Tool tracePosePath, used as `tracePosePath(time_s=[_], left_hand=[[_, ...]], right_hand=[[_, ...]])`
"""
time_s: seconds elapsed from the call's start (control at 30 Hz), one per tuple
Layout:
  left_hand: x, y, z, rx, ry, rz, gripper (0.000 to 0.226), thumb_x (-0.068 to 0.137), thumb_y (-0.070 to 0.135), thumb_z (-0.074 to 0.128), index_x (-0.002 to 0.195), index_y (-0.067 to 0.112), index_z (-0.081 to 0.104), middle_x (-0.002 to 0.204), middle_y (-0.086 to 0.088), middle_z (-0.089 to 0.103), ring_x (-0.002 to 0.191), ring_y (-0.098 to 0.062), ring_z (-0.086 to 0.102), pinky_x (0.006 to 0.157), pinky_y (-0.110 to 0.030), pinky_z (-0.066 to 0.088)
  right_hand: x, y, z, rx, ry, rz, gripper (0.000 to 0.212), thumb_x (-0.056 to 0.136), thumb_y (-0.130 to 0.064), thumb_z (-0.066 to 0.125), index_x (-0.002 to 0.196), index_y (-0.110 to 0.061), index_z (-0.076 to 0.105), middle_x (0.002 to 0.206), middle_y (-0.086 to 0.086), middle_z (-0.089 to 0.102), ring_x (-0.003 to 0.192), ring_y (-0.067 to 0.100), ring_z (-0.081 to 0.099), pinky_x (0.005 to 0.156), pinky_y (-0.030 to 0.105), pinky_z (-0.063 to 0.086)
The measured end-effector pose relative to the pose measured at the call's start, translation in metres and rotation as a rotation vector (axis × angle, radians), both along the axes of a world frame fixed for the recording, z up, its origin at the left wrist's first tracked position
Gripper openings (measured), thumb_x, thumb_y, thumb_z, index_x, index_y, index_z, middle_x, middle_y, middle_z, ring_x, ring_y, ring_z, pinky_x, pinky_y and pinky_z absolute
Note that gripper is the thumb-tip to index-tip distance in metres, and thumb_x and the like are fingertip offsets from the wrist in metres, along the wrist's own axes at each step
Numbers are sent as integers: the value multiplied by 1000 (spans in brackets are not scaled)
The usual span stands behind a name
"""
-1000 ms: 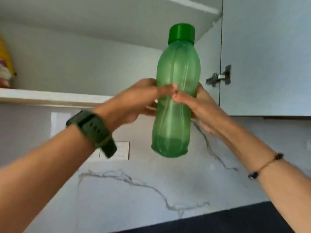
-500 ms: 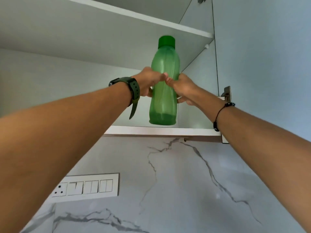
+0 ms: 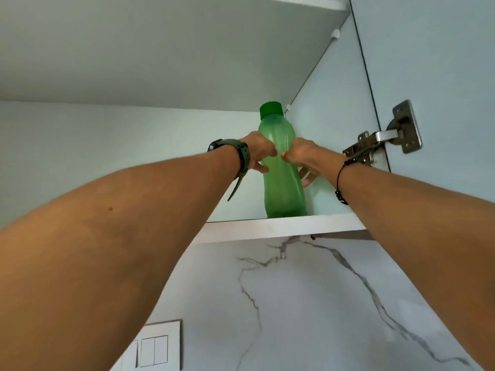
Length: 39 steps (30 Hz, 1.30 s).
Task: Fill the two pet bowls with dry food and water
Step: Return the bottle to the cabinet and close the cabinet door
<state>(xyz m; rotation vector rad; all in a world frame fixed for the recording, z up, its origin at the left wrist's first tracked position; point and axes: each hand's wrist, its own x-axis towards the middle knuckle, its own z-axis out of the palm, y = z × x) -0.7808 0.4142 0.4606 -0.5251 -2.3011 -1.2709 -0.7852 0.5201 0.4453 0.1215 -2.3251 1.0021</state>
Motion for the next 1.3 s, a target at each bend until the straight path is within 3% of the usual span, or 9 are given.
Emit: tracePosePath(time_s=[0.23, 0.37, 0.47, 0.63, 0.8, 0.97, 1.17, 1.23, 1.3], left_hand=[[-18, 11, -5, -63, -25, 38, 43, 91, 3, 54, 132, -1, 44, 140, -18, 41, 123, -33, 50, 93, -35, 51], [-2, 9, -13, -74, -118, 16, 52, 93, 4, 52, 141, 1, 33, 144, -24, 36, 130, -34, 44, 98, -38, 48], [19, 4, -19, -65, -142, 3, 53, 93, 6, 52, 141, 1, 32, 140, -24, 41, 125, -32, 49, 95, -35, 50], [74, -23, -30, 32, -84, -65, 35, 92, 3, 52, 124, -9, 46, 102, -20, 55, 95, -28, 57, 91, -33, 51], [152, -73, -50, 119, -27, -5, 7, 91, 4, 52, 87, -2, 55, 97, -20, 61, 91, -29, 63, 76, -29, 57], [236, -129, -85, 217, 70, 138, 6, 89, 4, 54, 87, 0, 58, 88, -15, 64, 85, -27, 66, 76, -30, 59], [354, -209, -125, 92, 286, 584, 10, 77, 6, 56, 81, 1, 63, 82, -16, 63, 73, -23, 58, 72, -36, 55], [403, -235, -122, -98, 428, 816, 24, 70, 11, 52, 82, -4, 66, 76, -13, 60, 69, -21, 55, 65, -32, 50], [456, -257, -115, -345, 581, 1133, 28, 76, 9, 48, 94, -2, 68, 89, -14, 68, 81, -30, 61, 74, -33, 54]], right_hand=[[-20, 10, 2, 47, -55, -55, 31, 97, -11, 45, 124, 6, 44, 118, 28, 53, 87, 41, 67, 63, 51, 57], [-9, 5, -4, 160, -63, -114, 36, 94, -4, 48, 128, 6, 41, 129, 29, 48, 69, 37, 64, 59, 41, 55], [11, -1, -12, 227, -24, -125, 38, 95, -5, 47, 131, 4, 40, 133, 26, 44, 89, 40, 66, 68, 39, 54], [69, -5, -30, 215, 142, -55, 24, 92, -6, 51, 114, 3, 52, 113, 19, 55, 85, 36, 67, 65, 36, 57], [138, -18, -54, 113, 236, 73, 20, 89, -6, 56, 107, 2, 62, 95, 17, 66, 73, 25, 65, 76, 36, 58], [194, -53, -90, 3, 254, 415, 9, 88, -1, 59, 87, -3, 68, 87, 14, 68, 67, 17, 62, 69, 23, 59], [253, -158, -128, -9, 357, 820, 25, 83, -1, 61, 71, -20, 70, 80, 5, 72, 77, 23, 70, 89, 34, 54], [285, -201, -139, 7, 414, 950, 23, 82, -1, 62, 74, -20, 71, 79, 2, 72, 75, 15, 69, 88, 26, 52], [318, -243, -147, 93, 505, 1037, 19, 83, -2, 62, 80, -18, 74, 76, -7, 70, 70, -5, 63, 75, 3, 43]])
